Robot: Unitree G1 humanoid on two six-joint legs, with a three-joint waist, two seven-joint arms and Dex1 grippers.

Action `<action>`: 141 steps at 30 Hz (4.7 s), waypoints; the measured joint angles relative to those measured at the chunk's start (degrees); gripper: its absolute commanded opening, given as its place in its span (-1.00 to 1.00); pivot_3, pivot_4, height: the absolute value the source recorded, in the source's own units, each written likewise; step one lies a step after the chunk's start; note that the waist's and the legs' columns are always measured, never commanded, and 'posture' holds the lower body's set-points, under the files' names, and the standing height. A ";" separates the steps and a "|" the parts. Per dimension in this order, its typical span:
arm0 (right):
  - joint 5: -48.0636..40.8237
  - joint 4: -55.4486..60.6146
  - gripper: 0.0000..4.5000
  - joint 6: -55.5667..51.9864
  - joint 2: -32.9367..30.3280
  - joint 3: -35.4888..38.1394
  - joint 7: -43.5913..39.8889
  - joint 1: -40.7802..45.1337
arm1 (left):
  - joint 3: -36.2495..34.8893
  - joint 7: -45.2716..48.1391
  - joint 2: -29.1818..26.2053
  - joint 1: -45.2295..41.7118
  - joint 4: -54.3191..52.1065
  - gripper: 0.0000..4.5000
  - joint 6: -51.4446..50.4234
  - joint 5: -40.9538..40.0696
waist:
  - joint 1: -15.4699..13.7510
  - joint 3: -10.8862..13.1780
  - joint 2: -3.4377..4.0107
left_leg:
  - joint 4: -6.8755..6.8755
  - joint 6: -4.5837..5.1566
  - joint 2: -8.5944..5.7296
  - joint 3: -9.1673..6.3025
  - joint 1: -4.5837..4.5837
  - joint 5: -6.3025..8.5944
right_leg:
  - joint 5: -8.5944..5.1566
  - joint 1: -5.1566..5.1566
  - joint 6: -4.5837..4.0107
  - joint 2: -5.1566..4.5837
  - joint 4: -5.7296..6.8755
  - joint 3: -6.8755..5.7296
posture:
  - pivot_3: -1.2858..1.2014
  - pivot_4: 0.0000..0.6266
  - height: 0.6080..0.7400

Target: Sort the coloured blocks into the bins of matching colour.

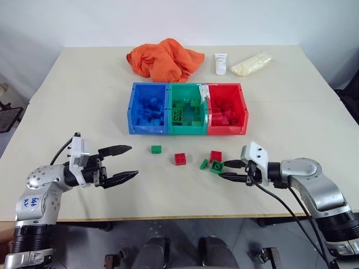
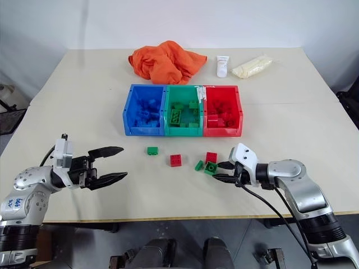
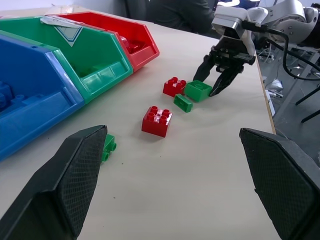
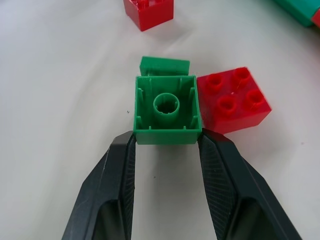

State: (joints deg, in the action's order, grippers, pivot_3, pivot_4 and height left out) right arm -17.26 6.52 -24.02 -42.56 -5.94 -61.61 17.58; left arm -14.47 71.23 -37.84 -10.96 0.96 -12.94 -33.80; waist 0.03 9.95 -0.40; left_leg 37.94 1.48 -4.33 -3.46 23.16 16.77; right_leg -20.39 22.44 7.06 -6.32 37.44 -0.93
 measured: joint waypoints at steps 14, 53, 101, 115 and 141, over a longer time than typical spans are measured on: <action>0.46 -13.16 -0.36 -1.67 13.16 -0.14 7.80 26.81 | 1.00 0.32 0.31 -1.33 1.57 1.00 1.26 0.04 | 0.85 0.01 0.01 | -0.04 -0.06 0.01 0.00 -0.02 0.00 | -0.01 0.07 -0.02 0.04 0.20 -0.05 | 0.03 -0.52 1.00; -7.26 2.93 0.99 -3.57 -12.52 22.27 -6.35 -11.53 | 3.64 2.44 1.71 -6.00 8.14 1.00 4.44 0.86 | 0.50 0.02 0.02 | -0.01 -0.05 0.00 -0.15 -0.02 0.02 | 0.01 -0.08 -0.03 0.03 -0.03 -0.11 | 0.03 -0.52 1.00; 6.76 -34.20 -0.02 9.43 10.96 4.51 10.63 37.03 | 2.00 -0.29 1.78 -2.44 1.34 1.00 3.52 -0.85 | 0.59 0.07 0.11 | -0.04 -0.10 -0.01 -0.15 -0.01 0.02 | 0.01 0.04 -0.04 0.05 0.15 -0.17 | 0.03 -0.52 1.00; 10.43 -45.99 0.99 20.95 11.91 4.18 9.41 40.56 | 2.55 1.01 1.80 -4.48 3.51 1.00 4.34 -0.48 | 1.93 0.07 0.12 | -0.11 -0.13 0.04 -0.18 0.01 0.01 | 0.01 0.11 -0.04 0.08 0.32 -0.26 | 0.03 -0.52 1.00; -5.02 -0.69 0.99 3.63 -13.07 15.62 -10.09 -4.99 | 1.27 9.33 -1.22 -6.09 15.44 1.00 11.15 0.51 | 0.14 0.08 0.13 | 0.02 -0.06 0.02 -0.17 0.00 0.04 | 0.00 -0.06 -0.05 0.03 -0.04 -0.16 | 0.03 -0.52 1.00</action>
State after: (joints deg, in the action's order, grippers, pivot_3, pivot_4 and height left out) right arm -22.28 5.83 -20.39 -55.62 9.68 -71.71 12.59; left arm -13.20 80.56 -39.06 -17.05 16.40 -1.79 -33.29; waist 0.16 10.04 -0.27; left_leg 37.96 1.42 -4.31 -3.63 23.16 16.80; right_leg -20.39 22.38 7.02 -6.29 37.40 -1.09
